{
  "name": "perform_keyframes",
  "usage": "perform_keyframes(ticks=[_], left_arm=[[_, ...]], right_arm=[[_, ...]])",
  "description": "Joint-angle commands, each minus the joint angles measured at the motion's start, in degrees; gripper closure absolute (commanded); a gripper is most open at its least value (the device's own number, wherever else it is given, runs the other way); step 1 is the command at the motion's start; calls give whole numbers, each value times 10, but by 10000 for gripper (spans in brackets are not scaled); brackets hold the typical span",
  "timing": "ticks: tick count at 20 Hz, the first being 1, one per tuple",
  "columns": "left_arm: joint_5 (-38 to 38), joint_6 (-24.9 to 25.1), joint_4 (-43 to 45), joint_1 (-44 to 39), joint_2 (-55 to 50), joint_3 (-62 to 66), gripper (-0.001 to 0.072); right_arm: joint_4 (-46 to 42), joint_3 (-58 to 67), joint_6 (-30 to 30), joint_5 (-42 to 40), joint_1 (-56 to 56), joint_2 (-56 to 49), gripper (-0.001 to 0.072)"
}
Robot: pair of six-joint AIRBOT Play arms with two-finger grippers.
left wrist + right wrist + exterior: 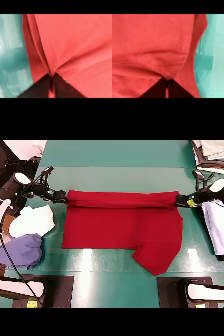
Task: Fold the shirts.
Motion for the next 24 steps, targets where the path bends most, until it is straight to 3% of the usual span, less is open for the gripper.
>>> perform_keyframes(ticks=[1, 2, 7, 9, 13, 17, 24], left_arm=[[-43, -56, 7, 1, 0, -3, 158], [-68, -60, 7, 3, 2, 1, 239], [-160, -56, 45, 28, 100, -56, 233], [-186, -56, 48, 29, 156, -138, 144], [-110, -77, 83, 29, 278, -323, 144], [-80, -103, 108, 29, 310, -410, 144], [-28, -82, 7, 29, 310, -457, 151]], right_arm=[[18, -19, 10, 16, -2, 8, 426], [30, -6, 9, 38, -10, 8, 425], [151, -10, -70, 193, -73, 85, 425], [187, -47, -90, 217, -94, 127, 377], [197, -116, -98, 217, -105, 192, 376], [197, -135, -103, 223, -104, 205, 377], [198, -135, -103, 227, -104, 205, 377]])
